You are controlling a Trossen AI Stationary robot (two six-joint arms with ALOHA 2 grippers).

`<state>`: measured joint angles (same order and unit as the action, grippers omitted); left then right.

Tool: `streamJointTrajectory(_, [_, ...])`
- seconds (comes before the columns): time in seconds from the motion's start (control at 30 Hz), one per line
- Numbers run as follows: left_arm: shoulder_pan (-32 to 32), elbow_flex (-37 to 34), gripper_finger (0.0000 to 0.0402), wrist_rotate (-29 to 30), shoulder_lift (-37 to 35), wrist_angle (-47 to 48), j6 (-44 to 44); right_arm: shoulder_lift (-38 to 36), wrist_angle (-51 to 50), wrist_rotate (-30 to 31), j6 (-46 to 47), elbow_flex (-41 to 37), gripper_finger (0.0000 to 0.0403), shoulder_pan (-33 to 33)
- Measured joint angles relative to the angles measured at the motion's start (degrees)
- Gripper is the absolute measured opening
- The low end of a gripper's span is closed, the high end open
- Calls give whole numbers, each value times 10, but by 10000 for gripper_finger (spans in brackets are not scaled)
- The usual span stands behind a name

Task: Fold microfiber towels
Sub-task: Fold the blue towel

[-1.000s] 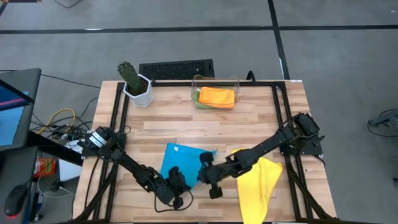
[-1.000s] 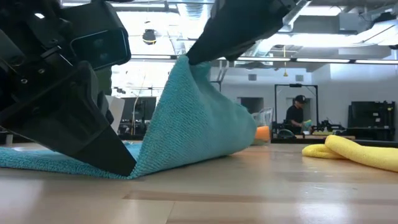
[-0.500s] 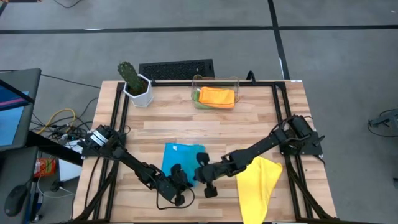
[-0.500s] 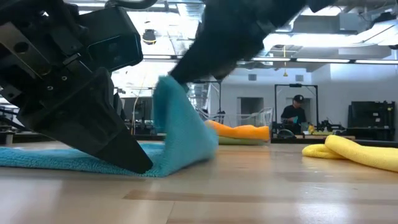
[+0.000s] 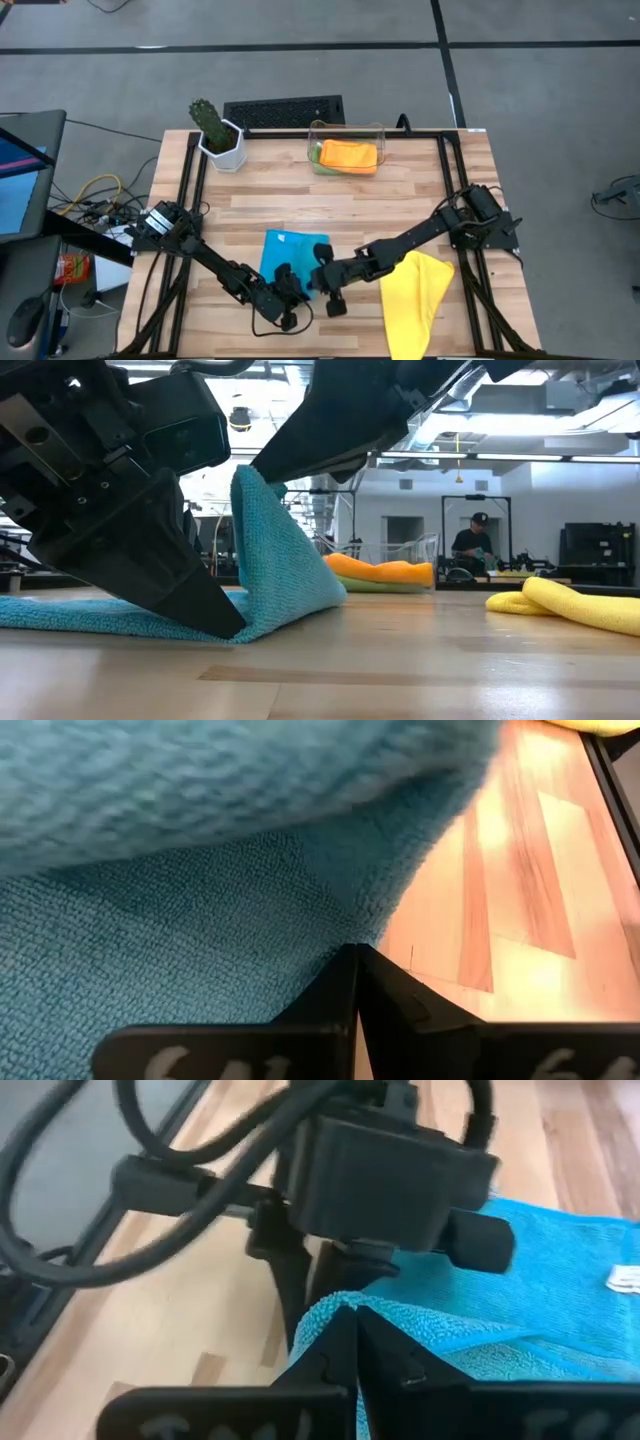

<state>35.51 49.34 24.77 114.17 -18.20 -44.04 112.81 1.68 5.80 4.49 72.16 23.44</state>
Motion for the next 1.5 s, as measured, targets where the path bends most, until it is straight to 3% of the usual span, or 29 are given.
streamJointTrajectory(0.27, [0,0,0,-1,0,0,-2,0,11,-16,0,0,35,-2])
streamJointTrajectory(0.67, [1,0,0,-4,-1,-2,-16,0,9,-19,39,0,171,-7])
streamJointTrajectory(0.8, [2,0,0,-14,-17,7,-23,-6,9,-16,85,0,195,-5])
streamJointTrajectory(1.03, [5,-3,0,4,-79,86,-20,-6,3,5,145,0,184,19])
streamJointTrajectory(1.17, [9,-3,0,19,-91,127,-31,-6,-22,99,161,-3,159,43])
streamJointTrajectory(1.3, [16,-2,0,26,-92,116,-45,-5,-27,172,174,-22,130,52])
streamJointTrajectory(1.5, [23,-1,0,114,-86,58,-80,0,-5,170,188,-43,99,31])
